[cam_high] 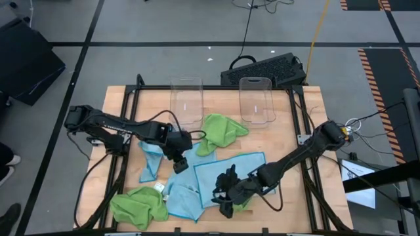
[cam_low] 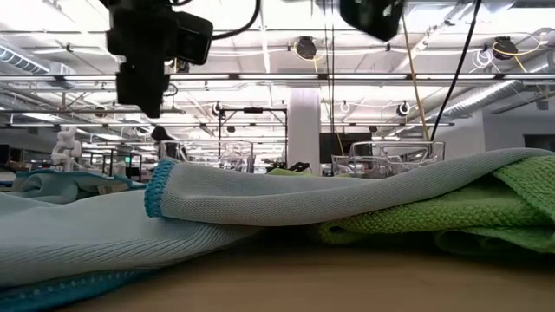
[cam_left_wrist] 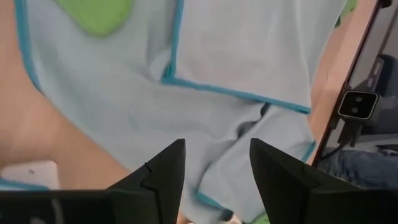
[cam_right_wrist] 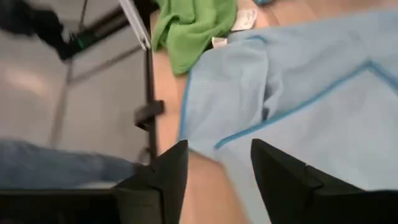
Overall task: Fold microfiber towels
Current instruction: Fold the right blue microfiber towel
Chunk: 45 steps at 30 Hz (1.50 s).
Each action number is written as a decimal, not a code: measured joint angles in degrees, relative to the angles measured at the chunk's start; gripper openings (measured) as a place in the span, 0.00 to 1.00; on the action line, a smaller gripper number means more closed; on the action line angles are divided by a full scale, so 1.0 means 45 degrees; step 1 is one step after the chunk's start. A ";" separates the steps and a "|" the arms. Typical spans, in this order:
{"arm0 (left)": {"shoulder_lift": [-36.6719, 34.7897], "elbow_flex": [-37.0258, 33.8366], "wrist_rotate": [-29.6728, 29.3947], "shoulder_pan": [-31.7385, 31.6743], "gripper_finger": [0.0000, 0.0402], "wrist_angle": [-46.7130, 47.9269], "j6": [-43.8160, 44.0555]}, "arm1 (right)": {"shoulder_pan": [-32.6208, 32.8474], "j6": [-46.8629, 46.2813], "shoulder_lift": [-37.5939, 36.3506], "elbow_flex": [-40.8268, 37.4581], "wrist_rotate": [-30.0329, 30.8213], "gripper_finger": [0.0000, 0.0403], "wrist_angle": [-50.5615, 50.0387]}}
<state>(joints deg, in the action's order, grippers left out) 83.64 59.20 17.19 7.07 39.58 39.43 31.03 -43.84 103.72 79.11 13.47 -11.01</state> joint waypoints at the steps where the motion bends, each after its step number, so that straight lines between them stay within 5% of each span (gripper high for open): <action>1: 0.0000 0.0000 -0.0086 0.0187 0.45 0.0004 0.0302 | 0.0000 0.0571 0.0106 0.0000 0.0012 0.45 -0.0047; 13: 0.0000 0.0000 -0.0561 0.1768 0.45 0.0054 0.2627 | 0.0502 0.5061 0.2147 -0.0010 -0.0008 0.60 0.0181; 23: 0.0000 0.0000 -0.0885 0.2076 0.45 0.0007 0.3714 | 0.1088 0.7787 0.2952 -0.0010 0.0019 0.52 0.0672; 28: 0.0000 0.0000 -0.0954 0.2215 0.45 -0.0011 0.3762 | 0.1073 0.8842 0.3026 -0.0010 0.1051 0.49 0.0711; 45: 0.0005 0.0005 -0.1400 0.2287 0.45 -0.0064 0.3880 | 0.0688 1.0573 0.3764 0.0000 0.0989 0.34 0.1584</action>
<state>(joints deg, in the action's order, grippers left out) 83.66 59.22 10.90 17.36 39.29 56.89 34.12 3.73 120.65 79.11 17.92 -3.88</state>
